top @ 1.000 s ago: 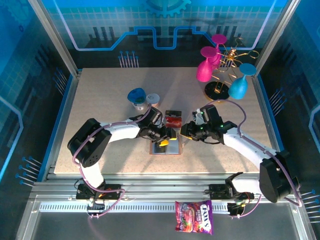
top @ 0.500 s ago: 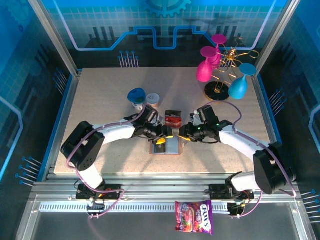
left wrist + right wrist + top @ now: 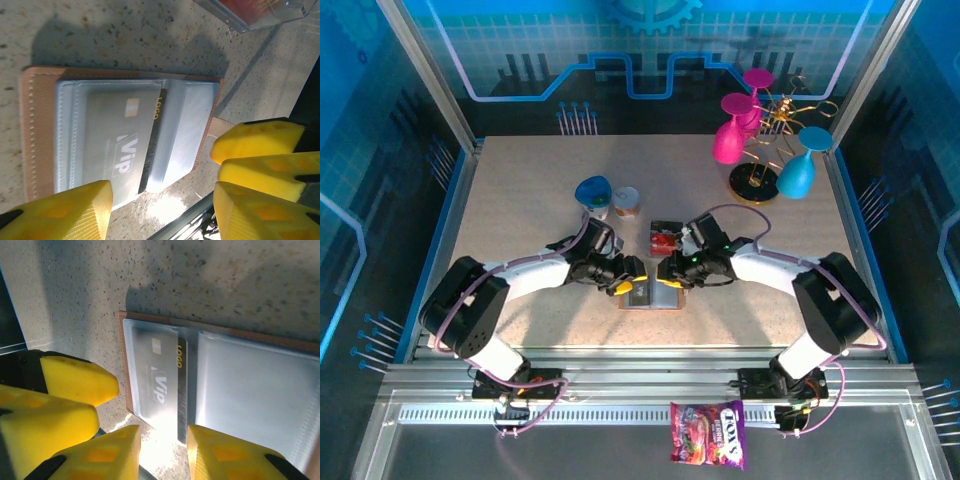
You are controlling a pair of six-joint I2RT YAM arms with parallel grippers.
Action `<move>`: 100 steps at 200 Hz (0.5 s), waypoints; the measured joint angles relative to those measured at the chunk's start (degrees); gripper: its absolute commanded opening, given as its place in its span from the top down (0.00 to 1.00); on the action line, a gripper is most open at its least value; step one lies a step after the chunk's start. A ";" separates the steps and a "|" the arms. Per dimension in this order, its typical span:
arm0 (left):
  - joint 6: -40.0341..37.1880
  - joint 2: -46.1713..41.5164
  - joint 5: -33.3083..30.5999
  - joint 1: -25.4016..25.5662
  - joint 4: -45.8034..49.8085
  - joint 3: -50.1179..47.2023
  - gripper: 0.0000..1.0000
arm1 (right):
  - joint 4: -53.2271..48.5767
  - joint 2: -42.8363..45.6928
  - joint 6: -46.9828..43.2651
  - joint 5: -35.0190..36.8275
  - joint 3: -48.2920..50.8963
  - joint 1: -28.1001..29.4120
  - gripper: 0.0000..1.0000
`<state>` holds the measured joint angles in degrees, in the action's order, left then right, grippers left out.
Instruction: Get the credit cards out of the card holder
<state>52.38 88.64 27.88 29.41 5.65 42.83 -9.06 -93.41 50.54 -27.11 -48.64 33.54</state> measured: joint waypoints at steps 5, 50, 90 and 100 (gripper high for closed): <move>0.00 -0.22 0.00 -0.17 -0.04 -0.26 0.46 | 0.20 -0.48 0.09 -0.11 -0.17 0.31 0.68; 0.20 -0.68 0.04 -0.85 -1.33 -2.89 0.62 | 0.87 -3.91 0.70 -0.35 -2.78 1.70 0.69; 0.20 -0.63 0.20 -0.87 -3.50 -3.91 0.76 | 0.98 -5.20 0.72 -0.33 -3.45 2.51 0.70; 0.24 -0.57 0.39 -0.87 -4.13 -4.15 0.78 | 0.98 -5.53 0.72 -0.31 -3.61 2.73 0.70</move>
<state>52.62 88.07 28.27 28.53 1.52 38.68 -8.08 -98.94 51.27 -27.42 -52.25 36.27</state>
